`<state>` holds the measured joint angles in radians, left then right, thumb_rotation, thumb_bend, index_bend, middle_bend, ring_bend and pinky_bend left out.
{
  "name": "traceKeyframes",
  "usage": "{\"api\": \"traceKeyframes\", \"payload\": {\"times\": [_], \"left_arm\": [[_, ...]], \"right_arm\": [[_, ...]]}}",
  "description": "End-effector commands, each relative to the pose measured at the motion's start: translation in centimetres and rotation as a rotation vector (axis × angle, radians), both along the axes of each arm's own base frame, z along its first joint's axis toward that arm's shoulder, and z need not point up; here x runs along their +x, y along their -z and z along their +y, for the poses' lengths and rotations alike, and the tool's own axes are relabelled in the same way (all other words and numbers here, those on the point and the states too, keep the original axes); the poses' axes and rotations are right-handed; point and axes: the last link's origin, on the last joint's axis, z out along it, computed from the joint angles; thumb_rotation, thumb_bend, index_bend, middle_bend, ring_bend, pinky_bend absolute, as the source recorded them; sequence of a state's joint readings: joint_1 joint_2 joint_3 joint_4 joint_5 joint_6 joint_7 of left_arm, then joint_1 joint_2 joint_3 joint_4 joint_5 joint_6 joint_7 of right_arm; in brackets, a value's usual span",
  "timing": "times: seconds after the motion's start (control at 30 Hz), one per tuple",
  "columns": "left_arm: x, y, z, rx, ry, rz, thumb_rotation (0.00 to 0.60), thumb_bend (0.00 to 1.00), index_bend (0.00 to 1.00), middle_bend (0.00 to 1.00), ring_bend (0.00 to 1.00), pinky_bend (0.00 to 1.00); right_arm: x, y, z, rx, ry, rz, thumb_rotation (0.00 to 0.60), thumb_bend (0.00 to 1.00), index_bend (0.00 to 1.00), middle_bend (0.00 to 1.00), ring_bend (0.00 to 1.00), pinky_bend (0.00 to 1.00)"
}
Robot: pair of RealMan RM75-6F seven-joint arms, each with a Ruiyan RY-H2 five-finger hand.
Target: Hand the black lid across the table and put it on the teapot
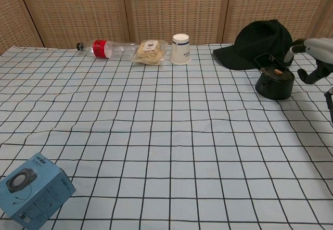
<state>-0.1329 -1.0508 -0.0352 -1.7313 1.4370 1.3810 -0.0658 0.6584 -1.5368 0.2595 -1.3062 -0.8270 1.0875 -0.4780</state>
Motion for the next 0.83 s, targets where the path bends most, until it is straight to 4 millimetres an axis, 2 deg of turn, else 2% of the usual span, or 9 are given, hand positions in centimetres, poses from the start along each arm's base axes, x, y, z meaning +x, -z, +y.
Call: {"api": "traceKeyframes", "payload": {"times": [0.03, 0.17, 0.23, 0.33, 0.4, 0.57, 0.83], "left_arm": [[-0.1, -0.1, 0.0, 0.011, 0.000, 0.000, 0.600, 0.09, 0.00, 0.00, 0.00, 0.00], [-0.2, 0.0, 0.2, 0.019, -0.003, 0.003, 0.600, 0.09, 0.00, 0.00, 0.00, 0.00], [-0.7, 0.3, 0.4, 0.020, -0.023, 0.018, 0.600, 0.09, 0.00, 0.00, 0.00, 0.00], [-0.8, 0.4, 0.5, 0.039, -0.022, 0.029, 0.600, 0.08, 0.00, 0.00, 0.00, 0.00], [-1.1, 0.3, 0.3, 0.066, -0.019, 0.039, 0.600, 0.06, 0.00, 0.00, 0.00, 0.00], [-1.8, 0.2, -0.2, 0.083, -0.027, 0.059, 0.600, 0.04, 0.00, 0.00, 0.00, 0.00], [-2.9, 0.2, -0.6, 0.094, -0.044, 0.092, 0.600, 0.03, 0.00, 0.00, 0.00, 0.00]], "right_arm": [[-0.1, -2.5, 2.1, -0.060, -0.060, -0.009, 0.600, 0.69, 0.27, 0.00, 0.00, 0.00], [-0.4, -3.6, 3.9, -0.075, -0.092, -0.052, 0.600, 0.48, 0.23, 0.00, 0.00, 0.00], [-1.1, -4.8, 6.4, -0.100, -0.129, -0.124, 0.600, 0.39, 0.20, 0.00, 0.00, 0.00], [-2.0, -5.6, 9.0, -0.101, -0.181, -0.166, 0.600, 0.28, 0.13, 0.00, 0.00, 0.00], [-2.8, -6.1, 11.2, -0.109, -0.232, -0.173, 0.600, 0.24, 0.10, 0.00, 0.00, 0.00], [-4.0, -6.6, 14.1, -0.113, -0.284, -0.171, 0.600, 0.17, 0.03, 0.00, 0.00, 0.00], [-5.2, -7.0, 17.1, -0.110, -0.295, -0.178, 0.600, 0.16, 0.02, 0.00, 0.00, 0.00]]}}
